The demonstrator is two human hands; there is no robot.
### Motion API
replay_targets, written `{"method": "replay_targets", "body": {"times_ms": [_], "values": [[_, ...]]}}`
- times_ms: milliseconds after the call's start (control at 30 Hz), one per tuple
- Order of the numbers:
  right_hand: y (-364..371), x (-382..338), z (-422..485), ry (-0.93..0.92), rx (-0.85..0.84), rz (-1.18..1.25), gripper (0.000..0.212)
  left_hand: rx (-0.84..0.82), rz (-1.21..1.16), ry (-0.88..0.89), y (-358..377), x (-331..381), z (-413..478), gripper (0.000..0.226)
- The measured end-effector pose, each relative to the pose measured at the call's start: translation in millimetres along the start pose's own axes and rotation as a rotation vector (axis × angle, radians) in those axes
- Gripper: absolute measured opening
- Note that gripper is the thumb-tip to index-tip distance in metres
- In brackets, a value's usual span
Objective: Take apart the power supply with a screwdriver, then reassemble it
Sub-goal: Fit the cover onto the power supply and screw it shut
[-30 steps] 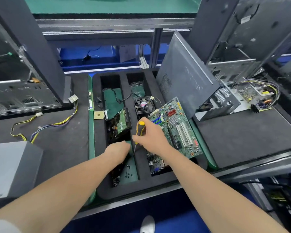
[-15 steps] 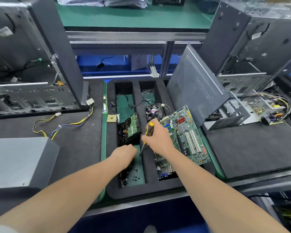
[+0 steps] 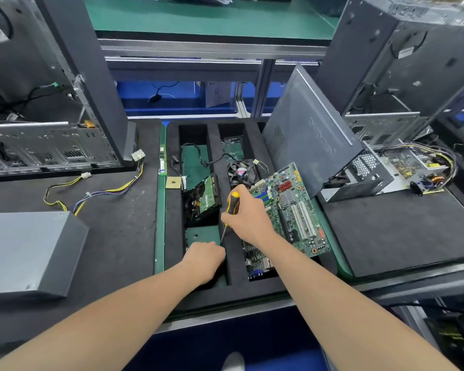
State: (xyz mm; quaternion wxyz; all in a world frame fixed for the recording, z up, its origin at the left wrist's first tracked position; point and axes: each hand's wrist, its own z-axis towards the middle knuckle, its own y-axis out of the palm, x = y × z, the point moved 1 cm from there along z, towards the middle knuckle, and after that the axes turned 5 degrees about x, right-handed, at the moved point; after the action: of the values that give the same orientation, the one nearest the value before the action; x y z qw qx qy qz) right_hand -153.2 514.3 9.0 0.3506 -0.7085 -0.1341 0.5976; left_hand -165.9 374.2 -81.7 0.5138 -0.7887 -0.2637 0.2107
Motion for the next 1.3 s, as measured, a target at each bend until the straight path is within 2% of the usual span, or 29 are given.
{"method": "replay_targets", "body": {"times_ms": [200,433,567,633,767,900,1000,1133,1233,1300], "values": [[-1.1,1.6,-1.6,0.005,-0.014,0.011,0.03,0.0,-0.064,-0.003,6.3,-2.6,1.9,0.029],[-4.3,0.0,-0.3,0.005,-0.018,0.012,0.03,-0.099,-0.08,0.043,8.5,-4.2,0.5,0.036],[-3.8,-10.8,3.5,-0.025,0.109,0.037,0.031,-0.132,-0.104,0.014,-16.5,-9.4,-3.7,0.039],[-1.4,-27.6,7.5,-0.054,0.204,0.076,0.033,-0.129,-0.169,-0.036,-41.2,-19.6,-13.4,0.031],[12.5,-85.0,20.3,-0.124,0.313,0.203,0.037,0.092,-0.497,-0.153,-93.6,-71.5,-48.1,0.017],[39.0,-155.2,27.7,-0.216,0.295,0.313,0.038,0.353,-0.698,-0.252,-122.7,-141.7,-106.1,0.012],[61.5,-199.4,26.0,-0.253,0.259,0.363,0.036,0.475,-0.79,-0.344,-120.5,-184.9,-144.2,0.005],[89.9,-239.3,19.4,-0.301,0.25,0.394,0.035,0.643,-0.973,-0.447,-103.6,-241.7,-187.5,0.007],[111.9,-259.3,13.7,-0.321,0.233,0.396,0.035,0.702,-1.101,-0.522,-82.3,-283.4,-215.1,0.01],[126.6,-270.2,9.8,-0.325,0.215,0.414,0.035,0.735,-1.085,-0.559,-68.5,-304.5,-226.9,0.014]]}}
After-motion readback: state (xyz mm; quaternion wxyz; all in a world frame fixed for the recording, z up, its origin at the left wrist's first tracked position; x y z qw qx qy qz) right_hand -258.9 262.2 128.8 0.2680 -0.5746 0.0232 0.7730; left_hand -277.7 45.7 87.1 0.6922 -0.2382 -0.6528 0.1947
